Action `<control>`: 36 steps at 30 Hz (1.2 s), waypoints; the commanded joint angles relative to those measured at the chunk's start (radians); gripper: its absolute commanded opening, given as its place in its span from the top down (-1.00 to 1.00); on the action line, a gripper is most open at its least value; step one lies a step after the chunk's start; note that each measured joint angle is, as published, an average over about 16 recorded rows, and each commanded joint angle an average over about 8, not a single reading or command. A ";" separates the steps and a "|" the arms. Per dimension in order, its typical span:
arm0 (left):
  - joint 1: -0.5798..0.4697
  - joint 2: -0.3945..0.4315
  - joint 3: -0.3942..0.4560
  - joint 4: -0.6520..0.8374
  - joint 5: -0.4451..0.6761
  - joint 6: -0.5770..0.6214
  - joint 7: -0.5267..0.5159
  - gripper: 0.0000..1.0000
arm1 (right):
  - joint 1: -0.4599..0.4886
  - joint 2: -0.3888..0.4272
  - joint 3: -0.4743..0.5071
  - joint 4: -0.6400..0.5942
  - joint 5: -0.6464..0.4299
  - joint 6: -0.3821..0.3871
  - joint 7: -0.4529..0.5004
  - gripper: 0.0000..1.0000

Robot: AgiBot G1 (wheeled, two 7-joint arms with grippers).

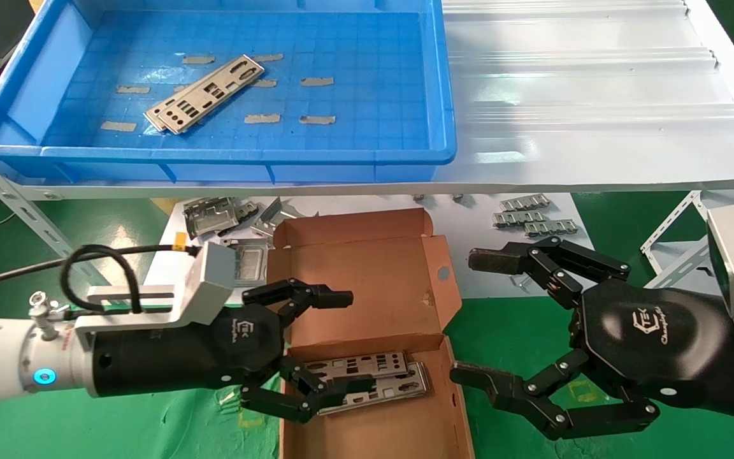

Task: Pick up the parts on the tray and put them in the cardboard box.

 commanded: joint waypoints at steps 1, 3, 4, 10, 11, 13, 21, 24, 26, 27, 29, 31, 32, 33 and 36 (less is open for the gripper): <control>0.009 -0.014 -0.015 -0.017 -0.008 0.005 -0.005 -1.00 | 0.000 0.000 0.000 0.000 0.000 0.000 0.000 -1.00; 0.017 -0.027 -0.030 -0.034 -0.016 0.010 -0.010 -1.00 | 0.000 0.000 0.000 0.000 0.000 0.000 0.000 -1.00; 0.021 -0.034 -0.038 -0.042 -0.020 0.013 -0.013 -1.00 | 0.000 0.000 0.000 0.000 0.000 0.000 0.000 -1.00; 0.046 -0.075 -0.083 -0.092 -0.044 0.027 -0.028 -1.00 | 0.000 0.000 0.000 0.000 0.000 0.000 0.000 -1.00; 0.051 -0.082 -0.091 -0.100 -0.048 0.030 -0.031 -1.00 | 0.000 0.000 0.000 0.000 0.000 0.000 0.000 -1.00; 0.059 -0.096 -0.106 -0.117 -0.056 0.035 -0.036 -1.00 | 0.000 0.000 0.000 0.000 0.000 0.000 0.000 -1.00; 0.093 -0.151 -0.167 -0.184 -0.089 0.055 -0.057 -1.00 | 0.000 0.000 0.000 0.000 0.000 0.000 0.000 -1.00; 0.106 -0.171 -0.190 -0.209 -0.101 0.062 -0.065 -1.00 | 0.000 0.000 0.000 0.000 0.000 0.000 0.000 -1.00; 0.114 -0.185 -0.205 -0.226 -0.109 0.067 -0.070 -1.00 | 0.000 0.000 0.000 0.000 0.000 0.000 0.000 -1.00; 0.119 -0.192 -0.212 -0.234 -0.113 0.070 -0.073 -1.00 | 0.000 0.000 0.000 0.000 0.000 0.000 0.000 -1.00; 0.127 -0.206 -0.228 -0.251 -0.121 0.075 -0.078 -1.00 | 0.000 0.000 0.000 0.000 0.000 0.000 0.000 -1.00; 0.136 -0.219 -0.243 -0.268 -0.129 0.080 -0.083 -1.00 | 0.000 0.000 0.000 0.000 0.000 0.000 0.000 -1.00; 0.140 -0.226 -0.250 -0.276 -0.133 0.082 -0.086 -1.00 | 0.000 0.000 0.000 0.000 0.000 0.000 0.000 -1.00; 0.144 -0.233 -0.258 -0.285 -0.137 0.085 -0.088 -1.00 | 0.000 0.000 0.000 0.000 0.000 0.000 0.000 -1.00; 0.157 -0.254 -0.281 -0.310 -0.149 0.092 -0.096 -1.00 | 0.000 0.000 0.000 0.000 0.000 0.000 0.000 -1.00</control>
